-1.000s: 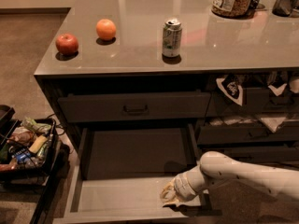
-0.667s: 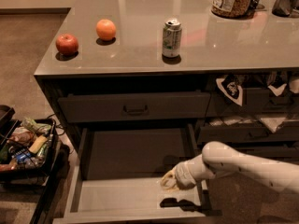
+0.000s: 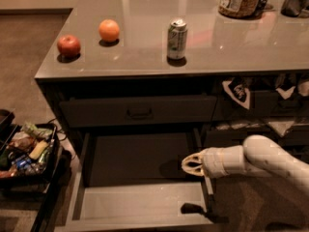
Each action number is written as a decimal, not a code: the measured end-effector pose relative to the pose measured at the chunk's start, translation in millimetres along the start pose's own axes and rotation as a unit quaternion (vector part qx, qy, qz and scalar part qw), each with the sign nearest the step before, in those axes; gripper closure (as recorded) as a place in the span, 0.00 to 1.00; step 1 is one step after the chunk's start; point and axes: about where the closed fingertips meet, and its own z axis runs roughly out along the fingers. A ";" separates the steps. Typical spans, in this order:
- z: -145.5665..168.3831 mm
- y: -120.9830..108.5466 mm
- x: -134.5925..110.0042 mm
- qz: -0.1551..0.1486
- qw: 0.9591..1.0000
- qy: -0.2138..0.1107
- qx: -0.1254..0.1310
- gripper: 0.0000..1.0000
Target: Open middle drawer
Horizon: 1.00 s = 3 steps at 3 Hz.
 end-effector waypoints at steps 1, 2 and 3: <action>-52.3 -16.1 -20.2 -0.004 0.995 -0.025 0.100 1.00; -71.0 -10.5 -55.8 -0.032 0.980 -0.057 0.190 1.00; -97.8 -7.3 -66.9 -0.071 0.970 -0.046 0.228 1.00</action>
Offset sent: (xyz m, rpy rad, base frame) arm -0.1495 -0.1973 0.1276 0.3544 -0.5782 -0.5629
